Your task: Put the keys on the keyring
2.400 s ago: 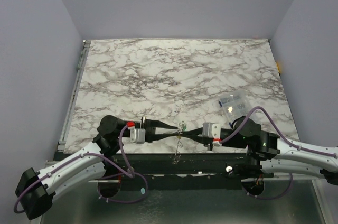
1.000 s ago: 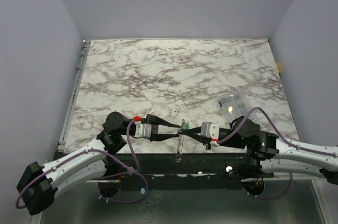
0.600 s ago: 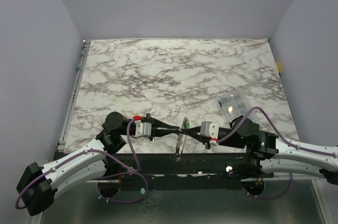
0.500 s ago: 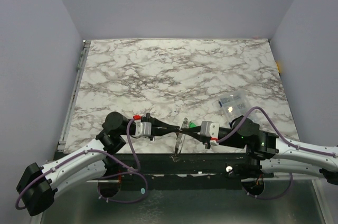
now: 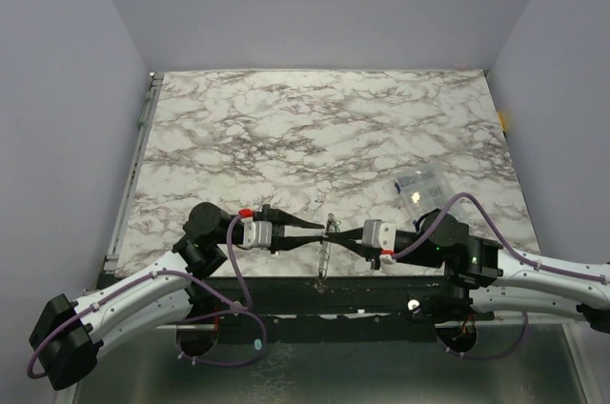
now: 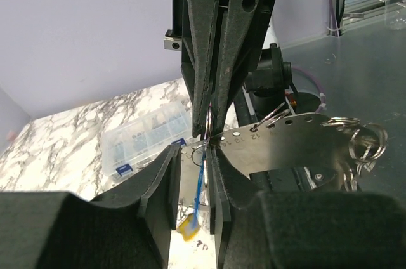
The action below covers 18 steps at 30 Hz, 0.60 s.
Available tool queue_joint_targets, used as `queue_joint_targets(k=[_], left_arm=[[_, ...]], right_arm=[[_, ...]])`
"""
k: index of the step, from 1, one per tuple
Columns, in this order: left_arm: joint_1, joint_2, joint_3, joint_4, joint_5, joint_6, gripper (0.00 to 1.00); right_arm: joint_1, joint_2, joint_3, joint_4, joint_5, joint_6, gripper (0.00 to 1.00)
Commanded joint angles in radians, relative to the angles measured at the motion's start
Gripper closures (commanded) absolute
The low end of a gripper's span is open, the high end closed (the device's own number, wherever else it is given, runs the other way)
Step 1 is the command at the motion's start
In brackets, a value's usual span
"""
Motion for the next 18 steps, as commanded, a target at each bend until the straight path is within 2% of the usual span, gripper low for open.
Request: queue_joint_targets(k=[1, 4, 5, 15, 18], left_arm=[[-0.011, 0.0, 0.021, 0.041, 0.031, -0.001, 0.75], [-0.012, 0.009, 0.024, 0.041, 0.035, -0.001, 0.96], [-0.011, 0.012, 0.024, 0.041, 0.035, -0.001, 1.0], [-0.011, 0.022, 0.034, 0.041, 0.014, -0.023, 1.0], [-0.008, 0.02, 0.036, 0.036, 0.007, -0.023, 1.0]], right_arm=[[0.0, 0.012, 0.017, 0.055, 0.009, -0.013, 0.99], [0.001, 0.016, 0.02, 0.059, 0.004, -0.015, 0.99], [0.001, 0.015, 0.018, 0.062, 0.002, -0.013, 0.99], [0.0, 0.015, 0.011, 0.065, -0.008, -0.011, 0.99], [0.001, 0.015, 0.023, 0.032, 0.001, -0.012, 0.9]])
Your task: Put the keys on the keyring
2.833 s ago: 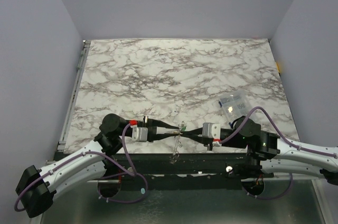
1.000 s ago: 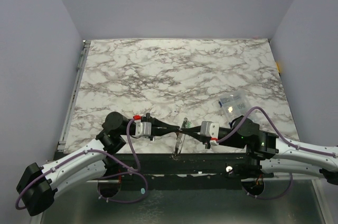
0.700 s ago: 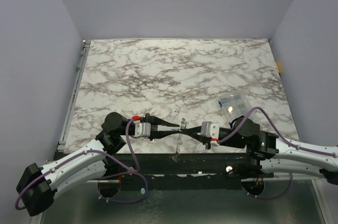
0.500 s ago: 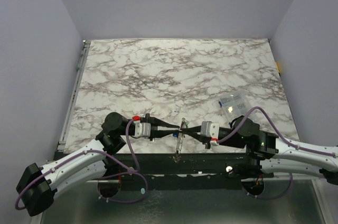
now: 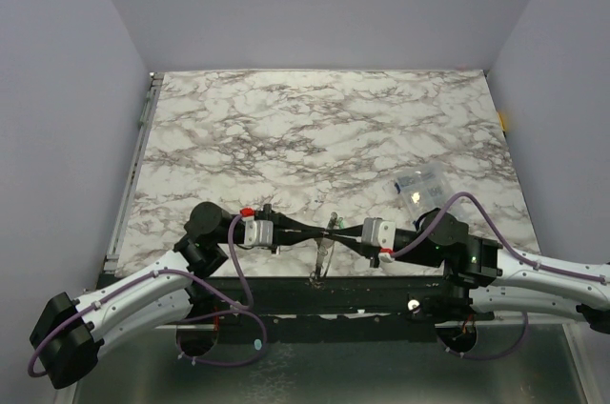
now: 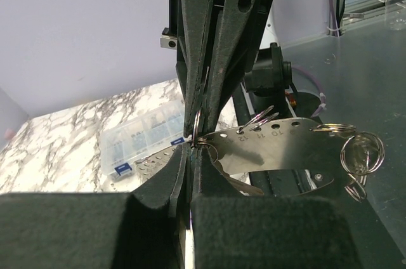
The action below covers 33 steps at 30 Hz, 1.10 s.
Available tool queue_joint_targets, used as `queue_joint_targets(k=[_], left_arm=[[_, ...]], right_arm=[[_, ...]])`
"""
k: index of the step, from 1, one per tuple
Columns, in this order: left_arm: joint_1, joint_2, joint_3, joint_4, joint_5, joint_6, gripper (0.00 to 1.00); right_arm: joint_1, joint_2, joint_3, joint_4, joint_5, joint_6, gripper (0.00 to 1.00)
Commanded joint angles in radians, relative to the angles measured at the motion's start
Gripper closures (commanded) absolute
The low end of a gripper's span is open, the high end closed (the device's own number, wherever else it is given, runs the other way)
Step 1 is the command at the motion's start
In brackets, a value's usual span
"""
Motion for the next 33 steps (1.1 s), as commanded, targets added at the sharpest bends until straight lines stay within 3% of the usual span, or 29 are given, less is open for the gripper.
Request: queue_joint_targets(k=[1, 8, 20, 33], left_arm=[[-0.006, 0.004, 0.036, 0.022, 0.003, -0.016, 1.0], [0.005, 0.004, 0.041, 0.009, -0.006, -0.008, 1.0], [0.007, -0.002, 0.041, -0.011, -0.019, -0.001, 1.0], [0.007, 0.005, 0.042, -0.038, 0.022, 0.019, 1.0]], right_arm=[[0.002, 0.009, 0.027, 0.011, 0.008, -0.006, 0.87], [0.002, -0.002, 0.047, -0.049, 0.031, -0.009, 0.67], [0.002, 0.02, 0.117, -0.188, 0.077, -0.022, 0.57], [0.002, 0.057, 0.27, -0.456, 0.04, -0.058, 0.32]])
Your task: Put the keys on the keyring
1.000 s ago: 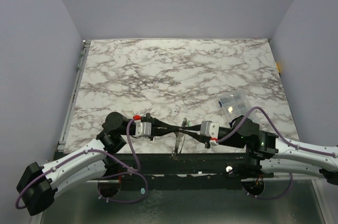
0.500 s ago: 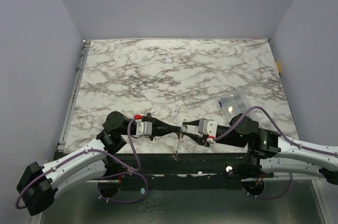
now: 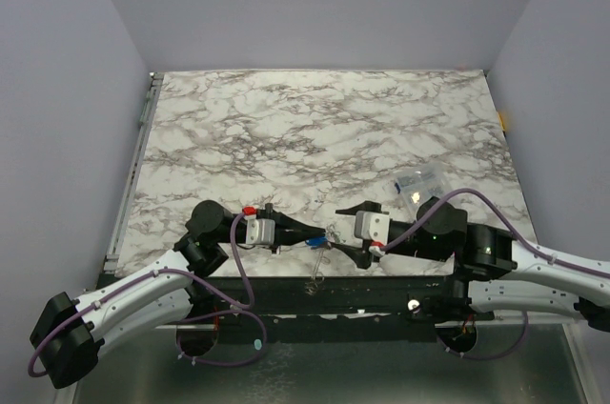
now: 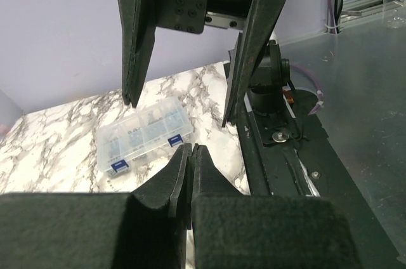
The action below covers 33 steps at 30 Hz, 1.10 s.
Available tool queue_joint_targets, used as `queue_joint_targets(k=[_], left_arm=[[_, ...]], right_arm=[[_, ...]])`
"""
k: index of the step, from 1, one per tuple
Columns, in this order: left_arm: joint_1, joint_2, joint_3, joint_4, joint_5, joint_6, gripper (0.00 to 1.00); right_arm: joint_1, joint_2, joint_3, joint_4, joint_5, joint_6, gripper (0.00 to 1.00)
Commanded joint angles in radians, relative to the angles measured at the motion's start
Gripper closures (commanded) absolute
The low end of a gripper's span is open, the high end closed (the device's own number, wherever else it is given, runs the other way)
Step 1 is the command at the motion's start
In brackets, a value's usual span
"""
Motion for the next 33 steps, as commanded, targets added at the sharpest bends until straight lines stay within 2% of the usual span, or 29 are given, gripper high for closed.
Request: queue_joint_targets(k=[1, 8, 15, 16, 18, 21, 24, 26, 28, 30, 33], left_arm=[[0.004, 0.0, 0.031, -0.008, 0.03, 0.015, 1.0], [0.003, -0.008, 0.029, -0.016, 0.017, 0.013, 1.0], [0.003, -0.01, 0.019, -0.08, -0.109, 0.026, 0.99], [0.004, -0.007, 0.02, -0.092, -0.123, 0.027, 0.94], [0.003, 0.0, 0.021, -0.111, -0.171, 0.017, 0.81], [0.003, 0.032, 0.031, -0.174, -0.269, 0.009, 0.74], [0.001, 0.087, 0.066, -0.263, -0.325, 0.022, 0.73], [0.001, 0.118, 0.08, -0.286, -0.325, 0.009, 0.74], [-0.001, 0.143, 0.094, -0.303, -0.324, -0.01, 0.74], [-0.001, 0.167, 0.107, -0.332, -0.344, -0.032, 0.74], [-0.003, 0.226, 0.17, -0.449, -0.392, -0.082, 0.74]], right_arm=[[0.001, 0.017, 0.095, -0.161, -0.025, -0.018, 0.32], [0.001, 0.019, 0.1, -0.218, -0.009, 0.009, 0.34], [0.001, 0.004, -0.073, 0.0, 0.152, 0.167, 0.36], [0.001, 0.017, -0.074, -0.003, 0.174, 0.201, 0.36], [0.001, 0.034, -0.073, 0.003, 0.321, 0.287, 0.36], [0.001, 0.042, -0.083, 0.016, 0.582, 0.519, 0.36], [0.001, 0.051, -0.079, -0.086, 0.659, 0.772, 0.35], [0.001, 0.067, -0.063, -0.236, 0.709, 1.022, 0.36], [0.0, 0.08, -0.042, -0.419, 0.723, 1.296, 0.38], [0.001, 0.082, -0.046, -0.545, 0.672, 1.515, 0.39], [0.001, 0.056, -0.106, -0.581, 0.545, 1.703, 0.39]])
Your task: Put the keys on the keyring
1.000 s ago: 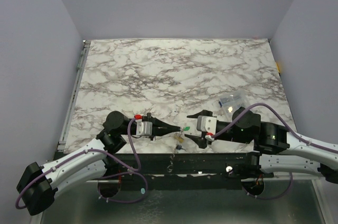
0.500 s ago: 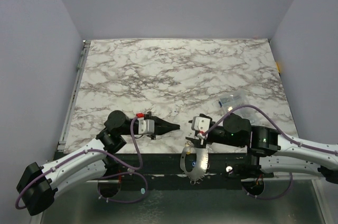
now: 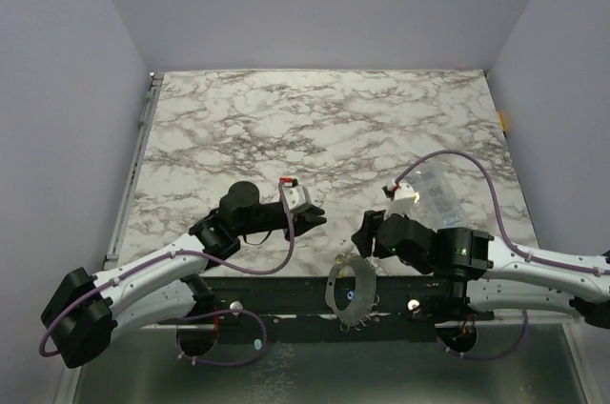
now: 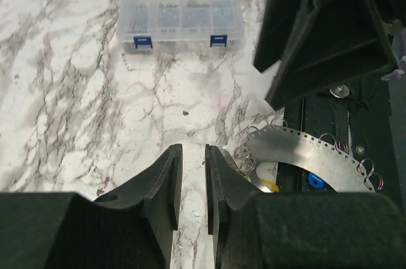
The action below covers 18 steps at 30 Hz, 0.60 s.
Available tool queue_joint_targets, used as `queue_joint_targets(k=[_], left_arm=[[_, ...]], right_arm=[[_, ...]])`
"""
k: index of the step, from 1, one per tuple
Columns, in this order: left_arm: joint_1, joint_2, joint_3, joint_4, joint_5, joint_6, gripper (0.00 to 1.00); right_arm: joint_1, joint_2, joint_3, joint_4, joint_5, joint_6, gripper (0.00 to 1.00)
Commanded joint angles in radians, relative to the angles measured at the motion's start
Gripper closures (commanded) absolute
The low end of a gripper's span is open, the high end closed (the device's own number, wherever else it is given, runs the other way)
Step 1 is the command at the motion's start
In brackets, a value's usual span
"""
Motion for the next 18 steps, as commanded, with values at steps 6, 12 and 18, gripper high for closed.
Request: queue_joint_targets(k=[6, 12, 18], left_arm=[[-0.04, 0.117, 0.174, -0.353, -0.117, -0.266, 0.75], [-0.107, 0.126, 0.203, -0.535, -0.384, -0.473, 0.71], [-0.251, 0.233, 0.243, -0.595, -0.565, -0.606, 0.49]], right_arm=[[0.002, -0.066, -0.133, -0.22, -0.187, 0.583, 0.38], [0.001, 0.0, -0.161, -0.246, -0.298, 0.64, 0.33], [0.001, -0.032, -0.121, -0.274, -0.224, 0.612, 0.27]])
